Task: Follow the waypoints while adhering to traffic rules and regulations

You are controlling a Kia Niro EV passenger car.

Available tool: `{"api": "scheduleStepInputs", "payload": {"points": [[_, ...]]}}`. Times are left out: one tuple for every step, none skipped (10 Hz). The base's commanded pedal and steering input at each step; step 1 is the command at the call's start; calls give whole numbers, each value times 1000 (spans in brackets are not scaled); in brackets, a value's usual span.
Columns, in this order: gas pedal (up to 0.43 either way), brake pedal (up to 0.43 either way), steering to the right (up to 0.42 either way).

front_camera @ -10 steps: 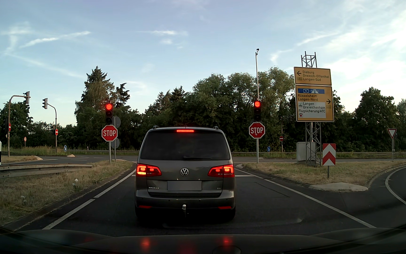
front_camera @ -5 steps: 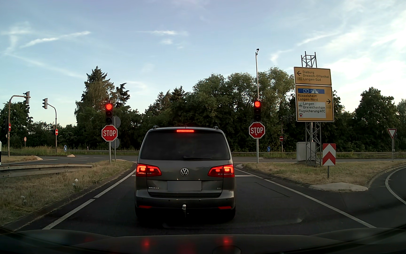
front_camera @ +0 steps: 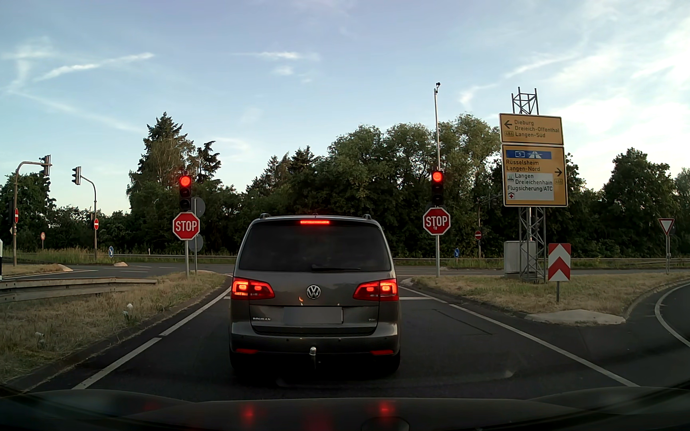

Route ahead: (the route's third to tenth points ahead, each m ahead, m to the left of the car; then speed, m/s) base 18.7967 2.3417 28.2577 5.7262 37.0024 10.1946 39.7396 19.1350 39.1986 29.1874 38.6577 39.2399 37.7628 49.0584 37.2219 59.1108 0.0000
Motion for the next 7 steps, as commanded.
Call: {"api": "scheduleStepInputs", "payload": {"points": [[0,384,-11],[0,384,-11],[0,384,-11],[0,384,-11],[0,378,-11],[0,378,-11],[0,378,-11]]}}
